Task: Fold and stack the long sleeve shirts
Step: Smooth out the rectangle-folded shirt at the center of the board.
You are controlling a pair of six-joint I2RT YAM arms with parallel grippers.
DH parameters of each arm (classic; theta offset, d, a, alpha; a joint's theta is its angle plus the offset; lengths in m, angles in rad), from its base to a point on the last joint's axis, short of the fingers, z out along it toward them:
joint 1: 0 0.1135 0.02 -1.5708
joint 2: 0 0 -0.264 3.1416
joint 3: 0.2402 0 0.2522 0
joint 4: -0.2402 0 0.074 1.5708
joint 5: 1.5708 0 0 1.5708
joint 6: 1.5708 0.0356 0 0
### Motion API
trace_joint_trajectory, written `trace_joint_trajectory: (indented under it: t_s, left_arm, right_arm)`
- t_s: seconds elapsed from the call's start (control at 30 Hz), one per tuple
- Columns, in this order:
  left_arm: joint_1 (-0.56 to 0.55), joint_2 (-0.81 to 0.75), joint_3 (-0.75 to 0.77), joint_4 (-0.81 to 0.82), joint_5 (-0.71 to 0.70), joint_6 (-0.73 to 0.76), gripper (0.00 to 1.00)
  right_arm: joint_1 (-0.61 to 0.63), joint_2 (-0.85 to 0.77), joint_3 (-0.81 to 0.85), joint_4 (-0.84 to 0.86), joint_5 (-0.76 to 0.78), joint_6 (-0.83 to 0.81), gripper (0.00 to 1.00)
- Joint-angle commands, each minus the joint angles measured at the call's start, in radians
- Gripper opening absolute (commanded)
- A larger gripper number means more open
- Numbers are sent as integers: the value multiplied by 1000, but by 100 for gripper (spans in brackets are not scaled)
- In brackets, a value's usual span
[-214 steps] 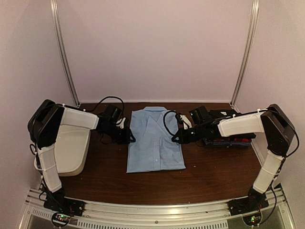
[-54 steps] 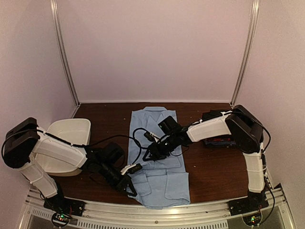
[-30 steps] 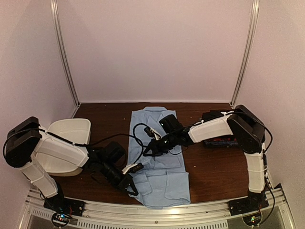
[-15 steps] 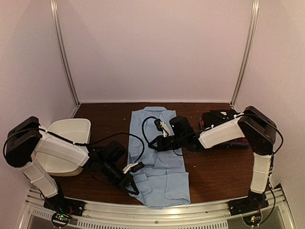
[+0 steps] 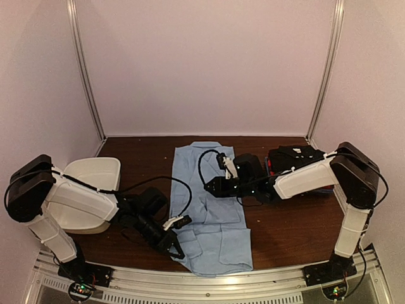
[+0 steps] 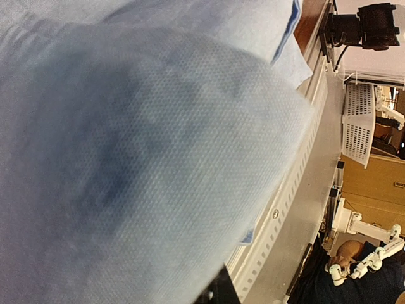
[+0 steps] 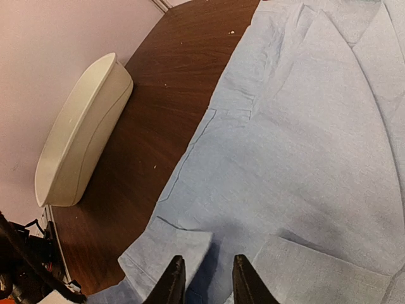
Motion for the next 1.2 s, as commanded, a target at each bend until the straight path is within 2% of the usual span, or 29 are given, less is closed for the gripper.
trace_joint_trajectory:
  t_s: [0.0, 0.17, 0.2, 0.33, 0.37, 0.4, 0.57, 0.67, 0.77, 0.97, 1.17]
  left_arm:
    - [-1, 10, 28, 4, 2, 20, 0]
    - [0, -4, 37, -11, -28, 10, 0]
    - [2, -20, 42, -19, -39, 7, 4]
    - [18, -114, 61, -58, -94, -16, 45]
    - [29, -147, 60, -69, -112, -23, 53]
    - [44, -180, 58, -80, -129, -30, 56]
    - [169, -335, 62, -132, -233, -83, 56]
    - [263, -354, 63, -167, -282, -126, 55]
    - [313, -310, 63, -141, -284, -139, 55]
    - [317, -103, 142, -92, -233, -146, 53]
    - [317, -16, 147, -27, -199, -204, 54]
  right_arm:
    - [-2, -27, 35, -30, 14, -24, 30]
    - [8, -18, 104, -129, -51, -65, 28]
    - [12, -17, 112, -142, -67, -77, 28]
    - [26, -6, 150, -230, -95, -114, 29]
    - [26, -1, 159, -248, -100, -120, 31]
    - [27, 3, 168, -265, -107, -125, 32]
    - [26, 46, 226, -329, -165, -146, 36]
    - [23, 77, 266, -364, -189, -148, 37]
    - [12, 106, 282, -372, -203, -135, 37]
    - [-4, 155, 308, -371, -241, -122, 38]
    - [-7, 162, 307, -391, -258, -118, 38]
